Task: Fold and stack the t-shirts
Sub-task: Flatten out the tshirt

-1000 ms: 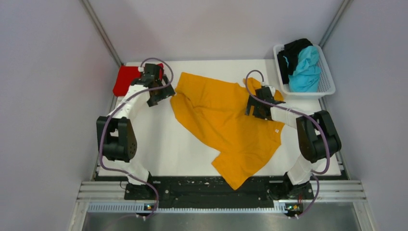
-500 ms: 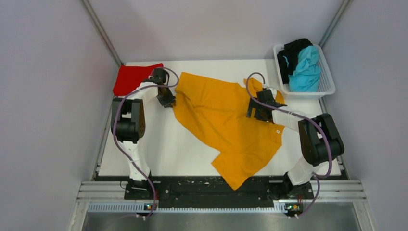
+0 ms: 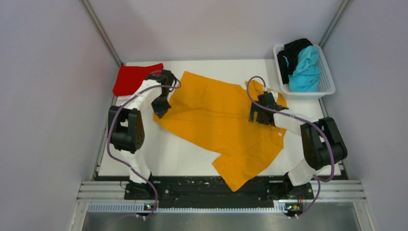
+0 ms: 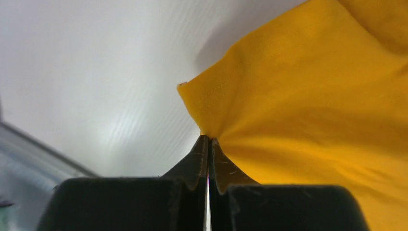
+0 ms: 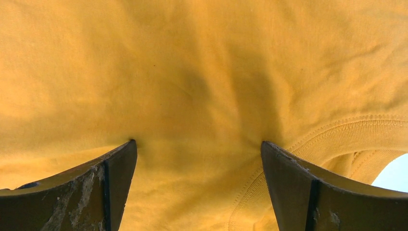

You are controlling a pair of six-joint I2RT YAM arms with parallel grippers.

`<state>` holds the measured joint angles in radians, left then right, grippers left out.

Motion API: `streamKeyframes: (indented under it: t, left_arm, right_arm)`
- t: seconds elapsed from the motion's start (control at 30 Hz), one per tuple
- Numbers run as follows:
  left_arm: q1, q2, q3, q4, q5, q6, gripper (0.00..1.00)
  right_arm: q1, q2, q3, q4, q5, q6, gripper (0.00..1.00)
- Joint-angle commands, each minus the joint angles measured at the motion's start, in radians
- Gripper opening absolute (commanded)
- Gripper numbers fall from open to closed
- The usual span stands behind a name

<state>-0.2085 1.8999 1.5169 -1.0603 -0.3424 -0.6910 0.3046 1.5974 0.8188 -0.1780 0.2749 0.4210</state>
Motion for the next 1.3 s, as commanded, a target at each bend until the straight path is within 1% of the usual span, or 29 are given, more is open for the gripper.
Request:
streamKeyframes:
  t: [0.0,0.03,0.07,0.1,0.13,0.17,0.37,0.43,0.47,0.53,0.6,0.73,0.83,0.9,1.03,1.17,1.27]
  left_arm:
    - [-0.048,-0.077,-0.008,-0.343,-0.203,-0.083,0.05]
    - [-0.051,-0.073,-0.036,-0.355,-0.217,-0.103,0.21]
    - [-0.052,-0.072,-0.058,-0.351,-0.221,-0.108,0.4]
    - [-0.052,-0.072,-0.071,-0.344,-0.217,-0.108,0.63]
    - [-0.051,-0.075,-0.079,-0.329,-0.204,-0.104,0.93]
    - [-0.052,-0.083,-0.083,-0.301,-0.181,-0.088,0.98]
    - [-0.052,-0.153,-0.047,-0.09,0.005,0.03,0.99]
    - [-0.052,-0.14,-0.018,0.023,0.08,0.071,0.99]
    - [-0.052,-0.121,0.001,0.063,0.146,0.09,0.99]
    - [-0.051,-0.067,0.059,0.13,0.224,0.116,0.99]
    - [-0.052,-0.01,0.104,0.183,0.27,0.124,0.99]
    - [-0.052,0.098,0.122,0.266,0.33,0.144,0.99]
    - [-0.051,0.166,0.122,0.293,0.336,0.156,0.99]
    - [-0.044,0.2,0.116,0.299,0.338,0.159,0.99]
    - [-0.001,0.194,0.04,0.338,0.38,0.132,0.99]
    - [0.074,0.126,-0.117,0.388,0.387,0.105,0.99]
    - [0.114,0.067,-0.239,0.401,0.366,0.104,0.99]
  right_arm:
    - [-0.007,-0.018,-0.02,-0.078,0.023,-0.022,0.99]
    - [-0.007,-0.013,-0.017,-0.081,0.018,-0.023,0.99]
    - [-0.007,-0.007,-0.013,-0.085,0.018,-0.023,0.99]
    - [-0.008,-0.003,-0.008,-0.092,0.015,-0.024,0.99]
    - [-0.008,0.0,-0.003,-0.099,0.016,-0.026,0.99]
    - [-0.007,0.001,0.001,-0.103,0.017,-0.026,0.99]
    - [-0.007,-0.043,0.009,-0.114,0.006,-0.022,0.99]
    - [-0.008,-0.06,0.023,-0.121,-0.006,-0.026,0.99]
    - [-0.008,-0.069,0.033,-0.123,-0.006,-0.025,0.99]
    - [-0.008,-0.083,0.059,-0.123,-0.006,-0.025,0.99]
    - [-0.007,-0.083,0.083,-0.106,-0.01,-0.026,0.99]
    - [-0.007,-0.045,0.138,-0.051,-0.059,-0.04,0.99]
    - [-0.008,-0.005,0.169,-0.019,-0.09,-0.06,0.99]
    - [-0.007,0.028,0.209,-0.008,-0.078,-0.082,0.99]
    - [-0.012,0.118,0.322,-0.006,-0.061,-0.103,0.99]
    - [-0.019,0.203,0.419,0.007,-0.071,-0.091,0.99]
    - [-0.024,0.269,0.485,0.021,-0.122,-0.089,0.99]
